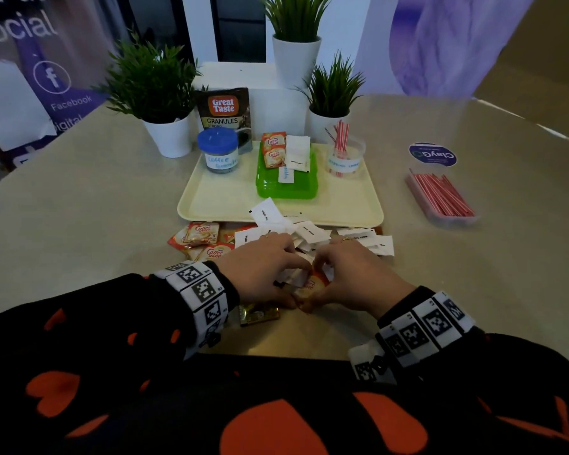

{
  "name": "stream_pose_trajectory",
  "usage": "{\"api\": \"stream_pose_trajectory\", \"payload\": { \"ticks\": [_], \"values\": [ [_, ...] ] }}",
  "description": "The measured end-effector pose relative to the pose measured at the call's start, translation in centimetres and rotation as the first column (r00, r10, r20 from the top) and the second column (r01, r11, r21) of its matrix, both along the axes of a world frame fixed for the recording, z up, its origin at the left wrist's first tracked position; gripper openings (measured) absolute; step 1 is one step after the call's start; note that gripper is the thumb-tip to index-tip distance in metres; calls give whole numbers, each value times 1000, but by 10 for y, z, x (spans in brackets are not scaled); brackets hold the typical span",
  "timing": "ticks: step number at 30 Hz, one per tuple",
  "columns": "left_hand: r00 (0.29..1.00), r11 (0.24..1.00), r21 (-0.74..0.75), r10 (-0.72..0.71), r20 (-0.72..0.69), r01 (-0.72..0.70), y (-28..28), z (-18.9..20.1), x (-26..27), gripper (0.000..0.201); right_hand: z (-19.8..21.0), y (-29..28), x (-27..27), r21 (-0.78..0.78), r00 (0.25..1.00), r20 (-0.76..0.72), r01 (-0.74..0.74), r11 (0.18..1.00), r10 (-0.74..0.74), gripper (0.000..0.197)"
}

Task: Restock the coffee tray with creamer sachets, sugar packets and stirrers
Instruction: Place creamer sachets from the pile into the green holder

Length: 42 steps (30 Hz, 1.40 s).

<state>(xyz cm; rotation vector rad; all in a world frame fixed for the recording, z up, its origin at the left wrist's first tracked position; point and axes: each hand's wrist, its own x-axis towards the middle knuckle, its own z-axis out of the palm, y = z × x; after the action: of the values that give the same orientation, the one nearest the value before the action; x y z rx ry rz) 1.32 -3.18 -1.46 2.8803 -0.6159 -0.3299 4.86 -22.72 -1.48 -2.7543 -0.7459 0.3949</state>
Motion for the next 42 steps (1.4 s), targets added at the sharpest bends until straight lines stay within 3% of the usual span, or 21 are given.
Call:
{"api": "stream_pose_trajectory", "payload": {
  "ticks": [8, 12, 16, 22, 26, 30, 35, 39, 42],
  "values": [
    [1000, 1000, -18, 19, 24, -18, 0, -3, 1, 72, -7, 0, 2, 69, 997, -79, 21, 997, -15, 54],
    [997, 995, -94, 33, 74, -26, 0, -5, 0, 61, -10, -3, 3, 216, 994, -110, 42, 976, -18, 41],
    [987, 991, -132, 21, 157, 1, 1, -3, 2, 45, -6, -6, 6, 354, 994, -111, 46, 934, -7, 30],
    [942, 973, -231, 50, 331, 29, 3, -5, 3, 47, 1, -9, 7, 571, 996, -82, 32, 820, 18, 35],
    [904, 956, -290, 79, 420, 51, 2, -2, 2, 35, 6, -11, 11, 639, 999, -46, 25, 769, 6, 39],
    [905, 899, -437, 167, 390, 23, 3, 3, 0, 29, 6, -15, 15, 540, 995, -92, 88, 837, -45, 43],
    [913, 853, -512, 285, 291, -103, 10, 4, 3, 18, 2, -13, 13, 256, 996, -88, 38, 966, -16, 28],
    [912, 855, -507, 292, 289, -113, 6, 3, 1, 17, -1, -5, 13, 44, 999, -20, -25, 999, 26, 62],
    [917, 865, -492, 268, 294, -95, 1, 3, -2, 23, -2, -1, 13, 15, 998, -21, -58, 998, 58, 77]
  ]
}}
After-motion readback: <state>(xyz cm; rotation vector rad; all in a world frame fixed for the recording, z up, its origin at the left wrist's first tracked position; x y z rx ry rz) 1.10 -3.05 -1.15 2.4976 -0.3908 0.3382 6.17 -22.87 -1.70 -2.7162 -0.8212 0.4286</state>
